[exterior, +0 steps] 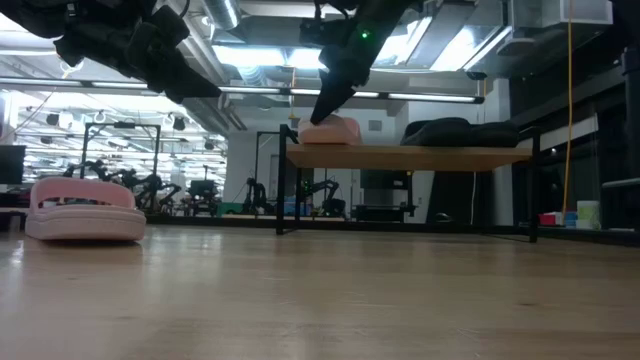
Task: Pick and place slides into the shelf
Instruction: Put the top pink slides on the shelf
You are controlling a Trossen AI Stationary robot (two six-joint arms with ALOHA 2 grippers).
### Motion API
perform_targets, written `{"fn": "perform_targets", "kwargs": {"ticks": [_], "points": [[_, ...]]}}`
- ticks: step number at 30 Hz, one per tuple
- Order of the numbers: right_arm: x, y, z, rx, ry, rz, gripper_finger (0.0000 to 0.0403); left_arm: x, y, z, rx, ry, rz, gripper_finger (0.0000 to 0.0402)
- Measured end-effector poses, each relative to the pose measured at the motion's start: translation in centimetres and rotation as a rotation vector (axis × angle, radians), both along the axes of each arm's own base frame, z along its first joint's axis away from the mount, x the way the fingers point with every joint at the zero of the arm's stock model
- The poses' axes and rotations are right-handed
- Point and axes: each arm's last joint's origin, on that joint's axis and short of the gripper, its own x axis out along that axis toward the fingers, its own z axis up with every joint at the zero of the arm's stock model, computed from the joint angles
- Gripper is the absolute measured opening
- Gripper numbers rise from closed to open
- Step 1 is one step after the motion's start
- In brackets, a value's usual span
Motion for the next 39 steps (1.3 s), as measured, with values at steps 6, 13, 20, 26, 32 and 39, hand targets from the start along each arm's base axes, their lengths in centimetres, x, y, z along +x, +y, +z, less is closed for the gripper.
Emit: {"fn": "perform_targets", "kwargs": {"ticks": [6,13,20,26,32,39], "points": [[-0.3,-0.1,-0.2,0.004,0.040,-0.007,0.0092,0.0,0.0,0.0,-0.002,0.000,0.001,0.0000],[-0.4,-0.2,-0.2,0.001,0.043,-0.011,0.0016,0.0,0.0,0.0,-0.004,0.000,0.002,0.0000],[-0.5,-0.5,-0.2,-0.068,0.059,-0.056,0.0016,0.0,0.0,0.0,-0.010,-0.001,0.004,0.0000],[-1.1,-0.5,0.4,-0.092,0.078,-0.049,0.0016,0.0,0.0,0.0,-0.011,-0.001,0.005,0.0000],[-3.0,-0.2,2.9,-0.089,0.054,-0.078,0.0015,0.0,0.0,0.0,-0.027,-0.003,0.010,0.0000],[-5.2,0.2,4.5,-0.076,0.092,-0.099,0.0015,0.0,0.0,0.0,-0.028,-0.003,0.012,0.0000]]}}
